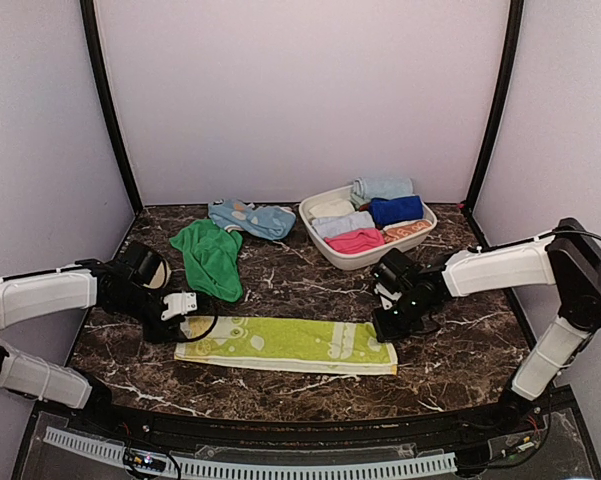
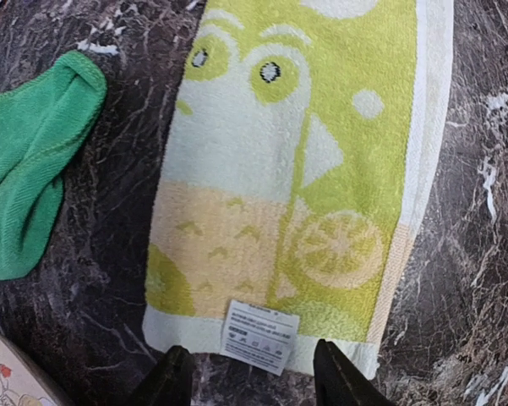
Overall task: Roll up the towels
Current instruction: Pick up the towel from the center of the board, then fold the towel at the center of the board.
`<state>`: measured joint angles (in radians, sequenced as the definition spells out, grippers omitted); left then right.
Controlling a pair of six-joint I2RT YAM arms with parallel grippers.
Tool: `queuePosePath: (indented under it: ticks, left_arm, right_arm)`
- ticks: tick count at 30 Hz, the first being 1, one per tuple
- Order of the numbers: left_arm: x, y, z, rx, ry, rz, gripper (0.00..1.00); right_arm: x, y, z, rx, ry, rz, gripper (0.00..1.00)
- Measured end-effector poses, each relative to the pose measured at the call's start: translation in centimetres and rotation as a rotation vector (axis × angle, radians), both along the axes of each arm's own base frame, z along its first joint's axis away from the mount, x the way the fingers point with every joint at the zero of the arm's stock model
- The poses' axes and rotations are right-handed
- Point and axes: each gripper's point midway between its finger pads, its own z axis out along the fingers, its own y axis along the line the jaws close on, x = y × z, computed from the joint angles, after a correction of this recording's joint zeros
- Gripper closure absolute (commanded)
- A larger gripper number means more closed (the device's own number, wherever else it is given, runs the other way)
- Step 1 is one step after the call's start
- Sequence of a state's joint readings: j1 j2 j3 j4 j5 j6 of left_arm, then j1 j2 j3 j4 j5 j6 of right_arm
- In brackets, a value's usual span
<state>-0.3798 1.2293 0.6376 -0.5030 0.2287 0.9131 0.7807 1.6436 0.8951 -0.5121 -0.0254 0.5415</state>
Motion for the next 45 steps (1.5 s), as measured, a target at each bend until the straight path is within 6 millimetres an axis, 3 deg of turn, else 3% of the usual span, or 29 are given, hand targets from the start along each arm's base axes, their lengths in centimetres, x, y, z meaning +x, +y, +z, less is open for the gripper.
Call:
queuePosePath:
  ticks: [3,7,10,13,17,20,22,25,31,36,42,45]
  left_arm:
    - [0.7,0.1,1.0,-0.011,-0.036,0.009,0.48]
    - [0.7,0.1,1.0,-0.01,-0.034,0.012,0.48]
    - [0.7,0.1,0.9,-0.011,-0.03,0.011,0.47]
    - [0.6,0.0,0.9,-0.018,-0.025,0.008,0.47]
    - [0.0,-0.2,0.9,-0.03,-0.003,0.0,0.47]
    - [-0.7,-0.4,1.1,-0.046,0.02,-0.008,0.47]
    - [-0.9,-0.5,1.4,-0.056,0.031,-0.011,0.47]
    - [-0.7,-0.6,1.9,-0.069,0.026,-0.007,0.47]
    - [-0.3,-0.2,2.3,-0.079,0.017,0.012,0.47]
    - [-0.1,0.0,2.4,-0.078,0.008,0.021,0.47]
    - [0.2,0.3,2.8,-0.073,-0.013,0.033,0.47]
    - [0.2,0.4,2.8,-0.073,-0.013,0.036,0.47]
  right_arm:
    - [-0.2,0.3,0.1,0.024,0.016,-0.002,1.0]
    - [-0.3,-0.5,0.1,-0.007,0.027,-0.016,1.0]
    - [0.3,-2.6,0.1,-0.07,0.029,-0.054,1.0]
    - [1.3,-6.6,0.7,-0.197,0.015,-0.123,1.0]
    - [2.6,-11.4,3.4,-0.34,-0.052,-0.21,1.0]
    - [3.7,-13.4,6.0,-0.404,-0.108,-0.251,1.0]
    - [4.2,-13.4,7.0,-0.412,-0.121,-0.253,1.0]
    - [4.2,-11.3,8.4,-0.371,-0.125,-0.212,1.0]
    - [3.6,-1.2,11.1,-0.148,-0.115,-0.065,1.0]
    - [2.4,5.3,10.5,-0.051,-0.052,0.028,1.0]
    - [0.7,9.3,8.4,-0.018,0.03,0.085,1.0]
    - [0.1,11.4,8.3,0.02,0.049,0.11,1.0]
